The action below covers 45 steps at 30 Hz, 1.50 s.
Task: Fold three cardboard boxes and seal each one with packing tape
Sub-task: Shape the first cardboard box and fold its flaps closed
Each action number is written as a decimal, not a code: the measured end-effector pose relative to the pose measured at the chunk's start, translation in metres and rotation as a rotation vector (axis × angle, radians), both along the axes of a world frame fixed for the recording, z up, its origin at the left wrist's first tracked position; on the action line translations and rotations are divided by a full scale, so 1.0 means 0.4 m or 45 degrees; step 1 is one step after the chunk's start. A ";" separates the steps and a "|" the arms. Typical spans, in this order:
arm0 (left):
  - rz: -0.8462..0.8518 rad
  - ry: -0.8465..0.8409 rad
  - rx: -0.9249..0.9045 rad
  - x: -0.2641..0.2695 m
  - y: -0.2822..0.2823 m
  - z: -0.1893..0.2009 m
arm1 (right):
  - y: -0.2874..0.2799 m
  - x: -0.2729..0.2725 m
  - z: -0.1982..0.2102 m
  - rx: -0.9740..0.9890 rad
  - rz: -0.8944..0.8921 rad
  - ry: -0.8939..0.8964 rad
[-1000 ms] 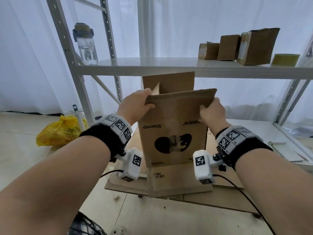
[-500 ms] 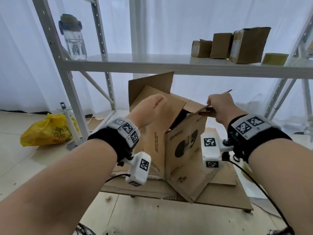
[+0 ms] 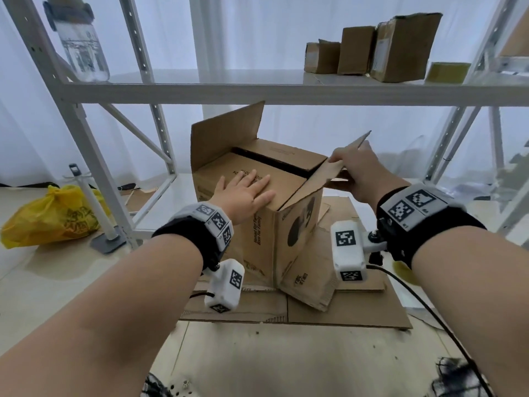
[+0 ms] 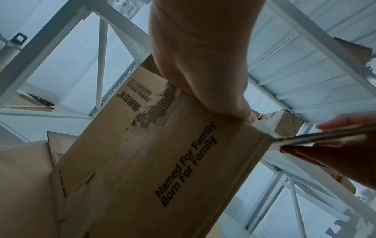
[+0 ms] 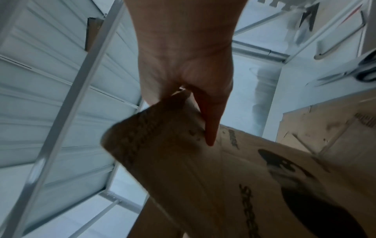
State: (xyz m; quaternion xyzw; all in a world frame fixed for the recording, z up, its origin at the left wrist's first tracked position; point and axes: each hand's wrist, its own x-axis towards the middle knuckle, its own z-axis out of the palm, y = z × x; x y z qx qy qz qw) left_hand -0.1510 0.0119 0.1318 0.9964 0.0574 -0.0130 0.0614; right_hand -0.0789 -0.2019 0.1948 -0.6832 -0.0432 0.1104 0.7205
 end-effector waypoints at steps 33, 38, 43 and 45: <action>0.343 -0.989 -0.468 -0.046 0.065 0.113 | 0.072 0.021 0.048 -0.655 -0.207 -0.679; 0.452 -0.726 -0.433 -0.035 0.082 0.098 | 0.070 0.013 0.021 -0.541 -0.043 -0.634; 0.310 -0.570 -0.197 -0.016 0.066 0.112 | 0.052 0.029 0.007 -0.615 0.084 -0.620; 0.280 -0.475 -0.063 -0.005 0.054 0.120 | 0.051 0.033 0.004 -0.653 0.049 -0.634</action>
